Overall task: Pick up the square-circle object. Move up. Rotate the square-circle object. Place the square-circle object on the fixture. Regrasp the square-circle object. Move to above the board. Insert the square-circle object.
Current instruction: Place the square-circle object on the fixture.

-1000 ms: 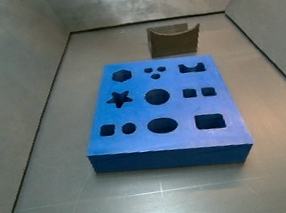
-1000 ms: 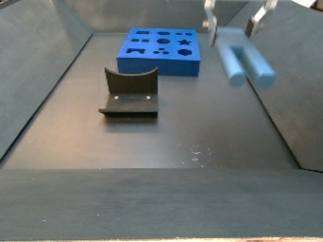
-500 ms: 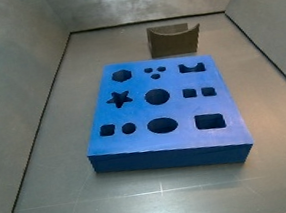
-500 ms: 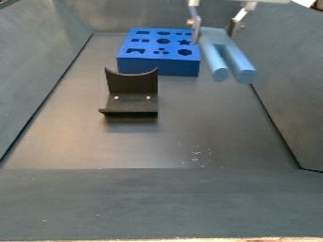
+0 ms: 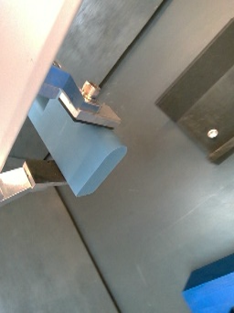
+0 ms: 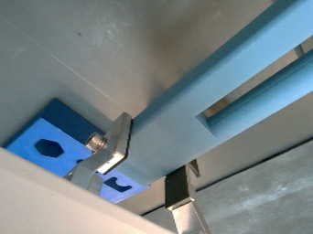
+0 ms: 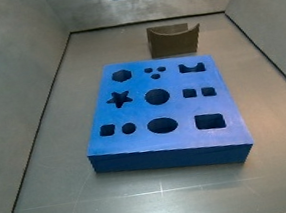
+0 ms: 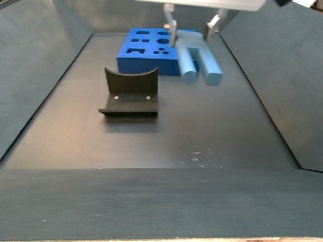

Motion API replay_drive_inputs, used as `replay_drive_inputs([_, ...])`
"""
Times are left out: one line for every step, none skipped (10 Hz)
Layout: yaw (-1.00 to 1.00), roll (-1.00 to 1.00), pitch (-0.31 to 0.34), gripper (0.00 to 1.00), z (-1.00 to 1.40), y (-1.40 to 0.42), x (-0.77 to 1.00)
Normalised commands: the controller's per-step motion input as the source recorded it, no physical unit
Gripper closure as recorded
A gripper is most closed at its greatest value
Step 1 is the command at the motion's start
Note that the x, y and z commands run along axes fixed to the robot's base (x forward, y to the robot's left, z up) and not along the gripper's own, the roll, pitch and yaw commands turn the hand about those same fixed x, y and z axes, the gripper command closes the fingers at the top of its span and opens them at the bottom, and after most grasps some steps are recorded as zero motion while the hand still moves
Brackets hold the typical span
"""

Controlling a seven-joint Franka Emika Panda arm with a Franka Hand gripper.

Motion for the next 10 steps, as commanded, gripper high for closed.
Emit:
replay_drive_inputs([0.05,0.16,0.046,1.0,-0.12,-0.1,1.0])
replay_drive_inputs([0.05,0.14,0.047,1.0,-0.11,-0.09,1.0])
replay_drive_inputs([0.04,0.14,0.054,1.0,-0.1,-0.07,1.0])
replay_drive_inputs([0.04,0.14,0.059,1.0,-0.1,-0.07,1.0])
replay_drive_inputs([0.05,0.16,0.073,1.0,-0.08,-0.06,1.0])
replay_drive_inputs([-0.06,-1.0,0.104,1.0,0.43,-0.75,1.0])
replay_drive_inputs([-0.06,-1.0,0.109,1.0,0.49,-0.8,1.0])
replay_drive_inputs([-0.07,-1.0,0.118,1.0,0.45,-0.68,0.98])
replay_drive_inputs([-0.08,-1.0,0.121,1.0,0.23,-0.3,0.79])
replay_drive_inputs([-0.08,-1.0,0.12,1.0,0.08,-0.13,0.65])
